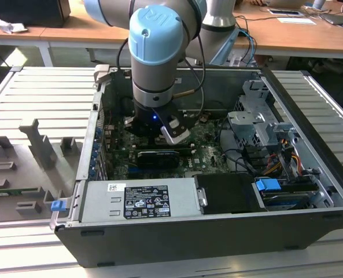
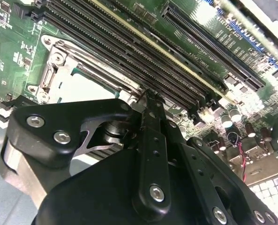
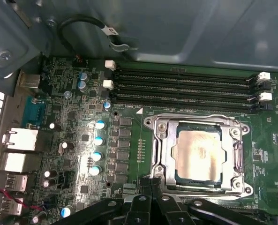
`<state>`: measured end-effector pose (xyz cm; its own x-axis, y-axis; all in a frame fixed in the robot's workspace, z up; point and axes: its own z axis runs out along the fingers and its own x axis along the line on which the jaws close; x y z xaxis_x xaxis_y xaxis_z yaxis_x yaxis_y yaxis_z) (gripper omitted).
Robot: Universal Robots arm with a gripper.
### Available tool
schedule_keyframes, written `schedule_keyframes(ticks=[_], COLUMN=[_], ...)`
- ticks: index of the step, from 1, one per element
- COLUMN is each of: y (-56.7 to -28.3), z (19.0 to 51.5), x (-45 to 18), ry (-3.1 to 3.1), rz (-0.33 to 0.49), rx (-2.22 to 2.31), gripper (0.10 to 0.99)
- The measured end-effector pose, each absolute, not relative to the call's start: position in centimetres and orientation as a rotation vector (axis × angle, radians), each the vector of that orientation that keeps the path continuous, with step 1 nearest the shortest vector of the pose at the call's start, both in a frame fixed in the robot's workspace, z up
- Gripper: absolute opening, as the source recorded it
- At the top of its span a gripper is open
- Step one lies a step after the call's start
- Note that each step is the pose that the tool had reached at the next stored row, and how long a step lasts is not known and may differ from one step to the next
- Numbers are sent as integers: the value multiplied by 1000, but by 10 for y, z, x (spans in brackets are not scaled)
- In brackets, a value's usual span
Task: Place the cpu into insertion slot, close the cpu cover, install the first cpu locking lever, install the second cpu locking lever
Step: 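Install the second cpu locking lever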
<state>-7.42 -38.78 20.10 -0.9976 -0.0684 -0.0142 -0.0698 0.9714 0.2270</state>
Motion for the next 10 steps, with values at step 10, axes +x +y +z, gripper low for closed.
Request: schedule_keyframes(ticks=[10], y=[-388], z=[198], x=[-77], ry=[3108], rz=[395], rx=[-109], gripper=[106])
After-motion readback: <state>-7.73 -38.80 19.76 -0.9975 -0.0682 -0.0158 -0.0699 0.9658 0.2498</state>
